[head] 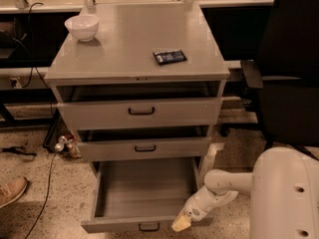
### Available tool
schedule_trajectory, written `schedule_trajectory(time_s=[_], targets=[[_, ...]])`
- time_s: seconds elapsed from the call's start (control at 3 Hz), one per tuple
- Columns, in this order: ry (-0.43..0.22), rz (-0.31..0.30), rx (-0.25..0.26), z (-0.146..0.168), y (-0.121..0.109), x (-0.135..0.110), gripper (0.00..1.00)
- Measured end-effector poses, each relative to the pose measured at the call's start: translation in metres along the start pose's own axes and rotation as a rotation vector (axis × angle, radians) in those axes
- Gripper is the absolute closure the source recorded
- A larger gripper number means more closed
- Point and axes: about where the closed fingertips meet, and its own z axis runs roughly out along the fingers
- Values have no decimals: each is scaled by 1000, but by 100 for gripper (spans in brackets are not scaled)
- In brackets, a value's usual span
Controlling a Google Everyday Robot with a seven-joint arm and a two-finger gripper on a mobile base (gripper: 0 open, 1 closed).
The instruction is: Close bottom drawer
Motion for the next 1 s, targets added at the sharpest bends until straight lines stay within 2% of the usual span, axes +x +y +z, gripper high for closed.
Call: schedule_trajectory(time_s=[0.33,0.67,1.0], targets=[[1,14,-17,12,-2,7,98],[3,21,-17,14,-5,10,100],[15,94,7,31,-41,39,100]])
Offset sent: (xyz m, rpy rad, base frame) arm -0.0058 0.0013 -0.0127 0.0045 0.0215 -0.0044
